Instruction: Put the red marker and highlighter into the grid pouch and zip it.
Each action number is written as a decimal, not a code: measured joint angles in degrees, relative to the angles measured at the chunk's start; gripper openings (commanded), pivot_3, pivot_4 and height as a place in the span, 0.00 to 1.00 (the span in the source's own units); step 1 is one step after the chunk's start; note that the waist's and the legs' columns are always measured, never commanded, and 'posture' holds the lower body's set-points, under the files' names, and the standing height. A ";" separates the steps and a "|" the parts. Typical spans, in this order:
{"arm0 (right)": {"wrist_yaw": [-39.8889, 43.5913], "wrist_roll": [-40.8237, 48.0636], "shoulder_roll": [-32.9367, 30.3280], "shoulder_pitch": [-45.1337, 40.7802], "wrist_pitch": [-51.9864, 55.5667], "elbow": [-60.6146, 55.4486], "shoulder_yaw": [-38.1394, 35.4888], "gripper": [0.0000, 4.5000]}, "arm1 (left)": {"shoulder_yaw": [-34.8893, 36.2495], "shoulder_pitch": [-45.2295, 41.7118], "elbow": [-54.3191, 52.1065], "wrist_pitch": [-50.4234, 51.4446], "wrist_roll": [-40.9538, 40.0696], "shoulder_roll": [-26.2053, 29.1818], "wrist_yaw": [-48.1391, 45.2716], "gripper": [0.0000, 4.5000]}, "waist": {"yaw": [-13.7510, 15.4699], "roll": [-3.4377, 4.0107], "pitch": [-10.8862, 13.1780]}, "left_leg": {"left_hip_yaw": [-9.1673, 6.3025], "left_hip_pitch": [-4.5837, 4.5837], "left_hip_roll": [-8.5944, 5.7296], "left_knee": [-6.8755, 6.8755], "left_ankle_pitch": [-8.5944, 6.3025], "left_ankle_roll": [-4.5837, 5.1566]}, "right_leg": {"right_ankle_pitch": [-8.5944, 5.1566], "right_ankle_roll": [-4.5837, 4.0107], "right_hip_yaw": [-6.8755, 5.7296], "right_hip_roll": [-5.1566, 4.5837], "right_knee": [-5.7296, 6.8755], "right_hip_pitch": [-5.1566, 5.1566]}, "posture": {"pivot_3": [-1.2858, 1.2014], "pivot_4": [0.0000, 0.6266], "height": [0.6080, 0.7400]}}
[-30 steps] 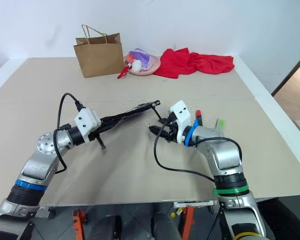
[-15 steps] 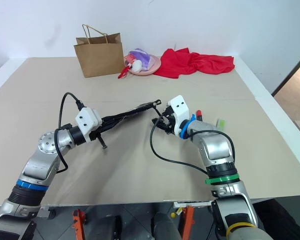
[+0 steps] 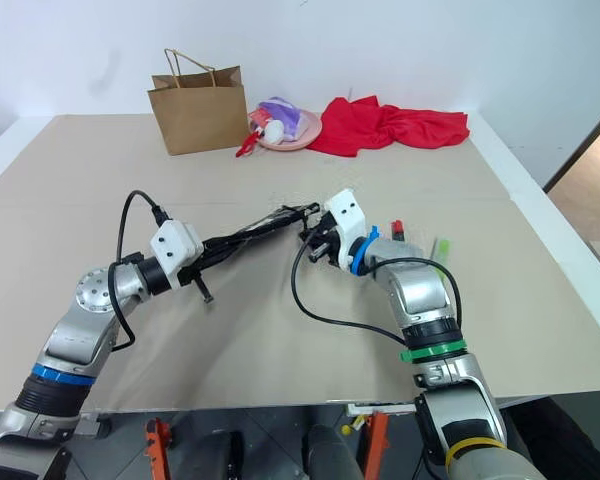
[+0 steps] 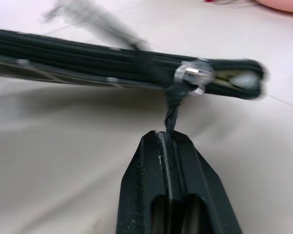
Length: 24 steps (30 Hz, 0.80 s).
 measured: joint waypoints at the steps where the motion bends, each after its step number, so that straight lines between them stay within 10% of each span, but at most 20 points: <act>1: 0.76 0.23 0.00 0.38 0.01 -0.79 0.14 0.01 | 0.01 0.13 0.02 -0.16 0.07 -0.02 0.00 0.00 | 0.00 0.00 0.00 | 0.00 0.00 0.00 0.00 0.00 0.00 | 0.00 0.00 0.00 0.00 0.00 0.00 | 0.52 0.24 1.00; 24: 4.97 -0.54 3.74 -1.64 2.24 -7.55 8.20 0.01 | 1.18 0.25 1.07 -1.57 0.16 -0.51 -0.14 0.00 | 0.00 0.00 0.00 | -0.02 0.00 0.01 0.03 0.00 0.00 | 0.01 -0.02 -0.03 0.00 0.01 0.00 | 0.52 0.24 1.00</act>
